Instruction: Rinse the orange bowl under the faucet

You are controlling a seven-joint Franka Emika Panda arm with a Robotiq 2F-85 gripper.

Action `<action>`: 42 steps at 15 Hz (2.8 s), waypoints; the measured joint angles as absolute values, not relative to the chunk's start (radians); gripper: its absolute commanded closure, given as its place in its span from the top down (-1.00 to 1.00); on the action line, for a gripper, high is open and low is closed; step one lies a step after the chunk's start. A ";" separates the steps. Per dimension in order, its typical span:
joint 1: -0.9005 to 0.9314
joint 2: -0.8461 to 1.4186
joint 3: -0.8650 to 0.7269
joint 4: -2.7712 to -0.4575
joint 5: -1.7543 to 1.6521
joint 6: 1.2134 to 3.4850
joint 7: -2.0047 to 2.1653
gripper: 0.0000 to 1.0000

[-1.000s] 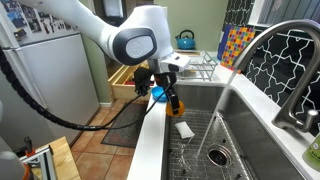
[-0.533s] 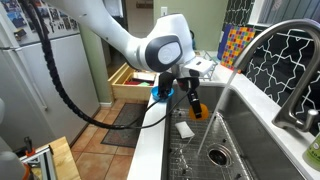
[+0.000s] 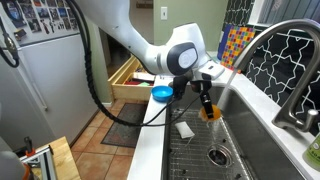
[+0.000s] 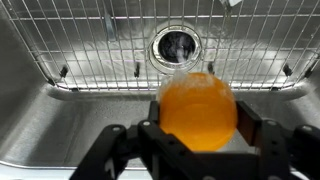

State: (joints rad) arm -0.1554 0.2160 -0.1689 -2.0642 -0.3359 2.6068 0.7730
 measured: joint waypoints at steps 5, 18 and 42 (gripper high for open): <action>-0.107 0.259 -0.200 -2.023 -0.335 2.603 0.800 -0.01; -0.068 0.268 -0.237 -2.014 -0.332 2.591 0.840 -0.01; -0.112 0.035 -0.183 -2.155 -0.027 2.497 0.548 -0.01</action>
